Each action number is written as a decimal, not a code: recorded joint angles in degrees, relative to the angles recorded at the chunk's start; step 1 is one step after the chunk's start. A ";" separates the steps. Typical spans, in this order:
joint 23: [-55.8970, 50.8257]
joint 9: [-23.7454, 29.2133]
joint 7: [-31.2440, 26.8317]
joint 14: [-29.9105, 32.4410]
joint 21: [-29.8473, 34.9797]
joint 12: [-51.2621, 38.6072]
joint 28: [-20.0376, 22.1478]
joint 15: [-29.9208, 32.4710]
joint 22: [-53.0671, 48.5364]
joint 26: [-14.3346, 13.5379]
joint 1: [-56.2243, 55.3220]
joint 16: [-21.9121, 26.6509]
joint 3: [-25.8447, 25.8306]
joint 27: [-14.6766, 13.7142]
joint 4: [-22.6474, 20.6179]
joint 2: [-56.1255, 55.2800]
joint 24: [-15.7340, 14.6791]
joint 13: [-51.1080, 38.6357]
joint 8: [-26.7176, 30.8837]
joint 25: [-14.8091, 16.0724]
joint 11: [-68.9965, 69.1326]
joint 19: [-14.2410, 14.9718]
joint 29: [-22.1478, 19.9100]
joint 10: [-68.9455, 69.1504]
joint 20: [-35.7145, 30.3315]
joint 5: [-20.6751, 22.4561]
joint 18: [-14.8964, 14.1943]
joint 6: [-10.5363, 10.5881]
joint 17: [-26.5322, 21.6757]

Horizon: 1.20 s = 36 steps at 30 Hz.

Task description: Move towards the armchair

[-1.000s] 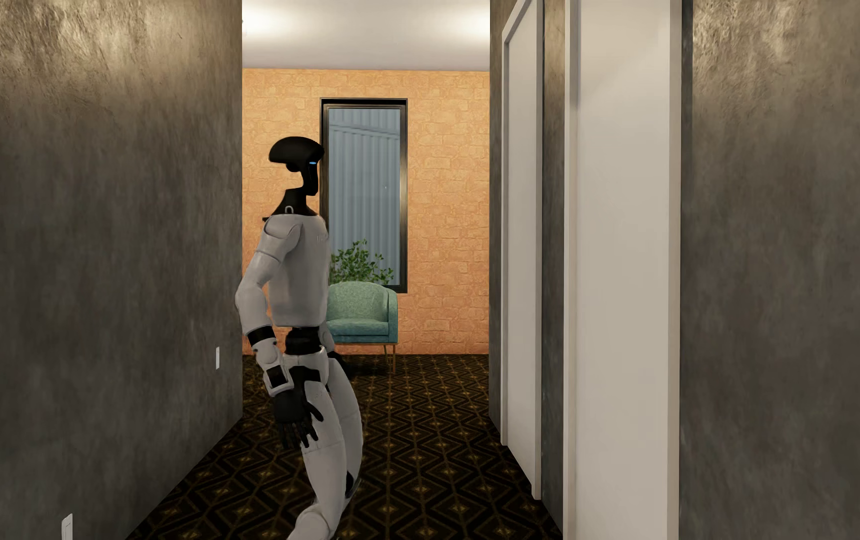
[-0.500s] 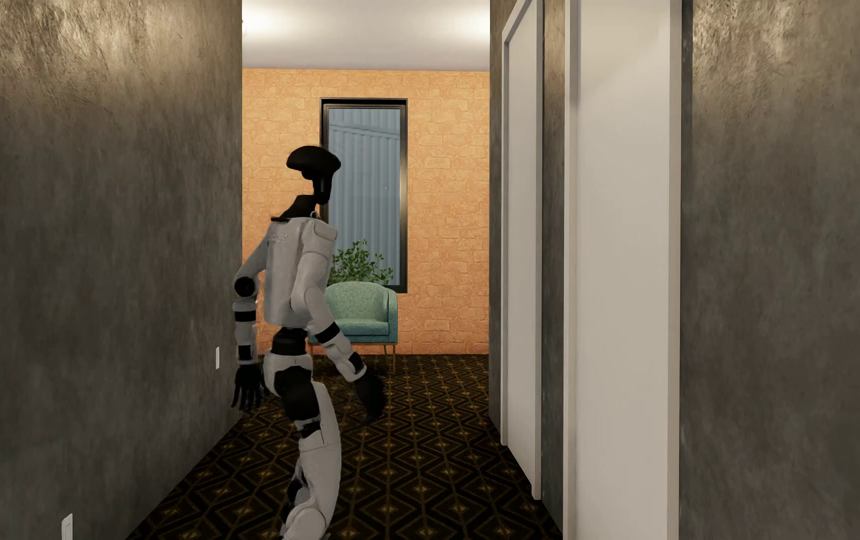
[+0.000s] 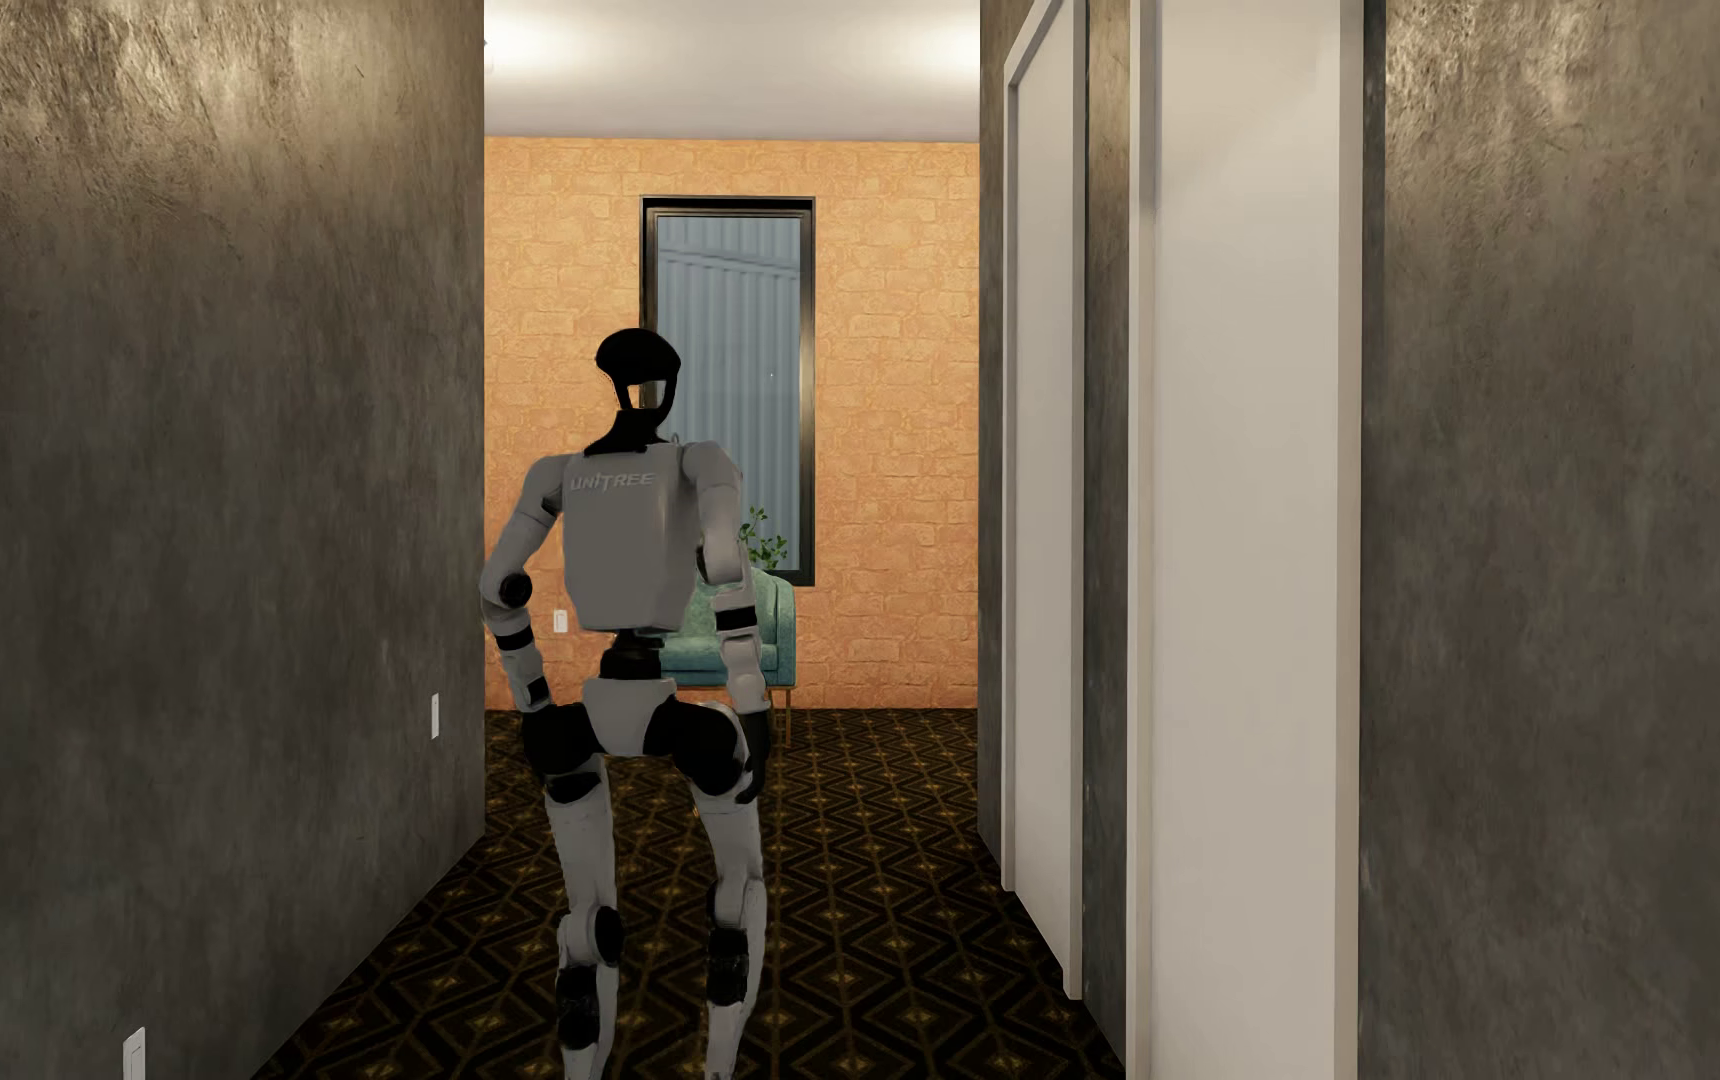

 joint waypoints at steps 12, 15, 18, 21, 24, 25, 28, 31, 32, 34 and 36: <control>8.87 1.63 0.00 28.53 3.25 -2.23 0.00 -5.43 4.30 0.00 5.78 -0.03 -5.69 0.00 12.28 -3.49 0.00 -6.73 0.00 0.00 -5.62 0.00 0.00 42.19 -15.93 5.03 0.00 4.03 0.00; -4.44 0.87 0.00 24.25 -1.46 6.31 0.00 -4.03 9.16 0.00 -13.61 -2.32 7.29 0.00 8.38 16.73 0.00 -9.39 0.00 0.00 -18.44 0.00 0.00 45.51 -15.97 5.85 0.00 1.12 1.35; -17.03 0.87 0.00 29.52 -5.94 12.81 0.00 -3.10 10.69 0.00 -25.13 -0.63 18.42 0.00 6.86 35.55 0.00 -14.76 0.00 0.00 -30.08 0.00 0.00 13.73 -21.74 3.93 0.00 0.11 -0.40; -23.59 -0.02 0.00 -1.04 -10.20 17.28 0.00 -6.88 11.25 0.00 -32.69 1.22 26.69 0.00 8.36 47.68 0.00 -21.45 0.00 0.00 -33.22 0.00 0.00 0.07 -23.73 0.60 0.00 -0.94 -2.95; -20.81 -0.68 0.00 25.27 -12.80 18.80 0.00 12.47 15.93 0.00 -37.86 0.02 31.84 0.00 8.01 50.03 0.00 -20.70 0.00 0.00 -23.66 0.00 0.00 7.57 -23.00 -5.66 0.00 -2.39 -2.67; -17.73 -1.11 0.00 32.07 -11.82 18.25 0.00 23.04 17.38 0.00 -37.92 -0.46 29.27 0.00 5.20 46.79 0.00 -19.32 0.00 0.00 -14.96 0.00 0.00 12.30 -23.39 -7.37 0.00 -4.08 -1.45; -6.66 0.43 0.00 24.98 -4.12 12.30 0.00 15.26 14.75 0.00 -22.72 -1.21 18.01 0.00 -0.99 30.51 0.00 -14.38 0.00 0.00 13.40 0.00 0.00 12.09 -21.08 -5.63 0.00 -4.23 1.26; 3.96 0.83 0.00 12.30 3.79 4.83 0.00 2.09 4.94 0.00 -1.50 -0.88 6.44 0.00 -0.77 13.69 0.00 -6.76 0.00 0.00 10.72 0.00 0.00 1.34 -12.58 -1.55 0.00 -0.99 1.86; 6.49 0.58 0.00 7.69 5.02 2.49 0.00 2.49 1.10 0.00 3.86 -0.82 2.77 0.00 0.79 9.10 0.00 -4.20 0.00 0.00 2.77 0.00 0.00 -1.27 -8.06 -1.24 0.00 -0.05 1.69; 9.16 -0.57 0.00 0.07 4.74 -2.82 0.00 4.27 -6.39 0.00 12.21 0.36 -3.55 0.00 3.79 3.83 0.00 0.86 0.00 0.00 -18.37 0.00 0.00 -3.91 -2.59 -2.07 0.00 1.29 1.00; 10.42 -2.88 0.00 -2.59 1.55 -6.04 0.00 7.77 -13.96 0.00 16.38 2.56 -8.34 0.00 5.92 0.25 0.00 4.50 0.00 0.00 -38.83 0.00 0.00 -3.72 2.36 -3.10 0.00 1.67 0.49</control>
